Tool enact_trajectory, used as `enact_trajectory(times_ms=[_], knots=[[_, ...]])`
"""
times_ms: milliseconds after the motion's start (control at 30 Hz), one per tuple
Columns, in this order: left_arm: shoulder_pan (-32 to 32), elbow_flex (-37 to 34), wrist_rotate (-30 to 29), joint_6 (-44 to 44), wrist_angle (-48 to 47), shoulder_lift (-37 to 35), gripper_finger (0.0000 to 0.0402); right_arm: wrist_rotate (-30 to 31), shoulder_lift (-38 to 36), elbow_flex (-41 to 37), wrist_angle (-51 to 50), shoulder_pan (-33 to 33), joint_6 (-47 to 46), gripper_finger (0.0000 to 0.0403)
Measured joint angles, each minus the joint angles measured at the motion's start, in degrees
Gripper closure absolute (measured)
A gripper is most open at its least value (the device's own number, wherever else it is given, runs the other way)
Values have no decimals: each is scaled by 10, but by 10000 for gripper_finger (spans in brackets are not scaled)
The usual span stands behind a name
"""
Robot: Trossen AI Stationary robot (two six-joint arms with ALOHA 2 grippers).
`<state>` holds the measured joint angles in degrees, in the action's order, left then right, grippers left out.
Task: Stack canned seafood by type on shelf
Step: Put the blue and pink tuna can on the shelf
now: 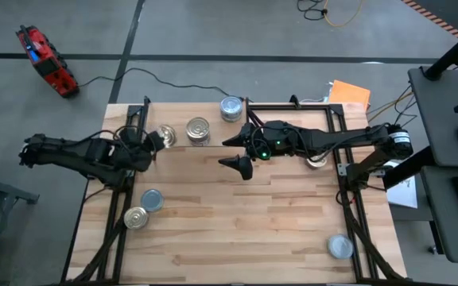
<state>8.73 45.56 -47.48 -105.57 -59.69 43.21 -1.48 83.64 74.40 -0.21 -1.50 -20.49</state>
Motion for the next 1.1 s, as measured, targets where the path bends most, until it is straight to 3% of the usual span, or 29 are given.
enact_trajectory(times_ms=[267, 633, 900, 1100], knots=[[-6, -61, -1, -4, 58, -40, 228, 0, 0, 0, 0, 0, -6, 49], [-21, -62, -11, -6, 78, -39, 227, 0, 0, 0, 0, 0, -6, 49], [-34, -58, -16, -22, 81, -35, 96, 0, 0, 0, 0, 0, -6, 49], [-37, -58, -16, -30, 81, -28, 69, 0, 0, 0, 0, 0, -5, 49]])
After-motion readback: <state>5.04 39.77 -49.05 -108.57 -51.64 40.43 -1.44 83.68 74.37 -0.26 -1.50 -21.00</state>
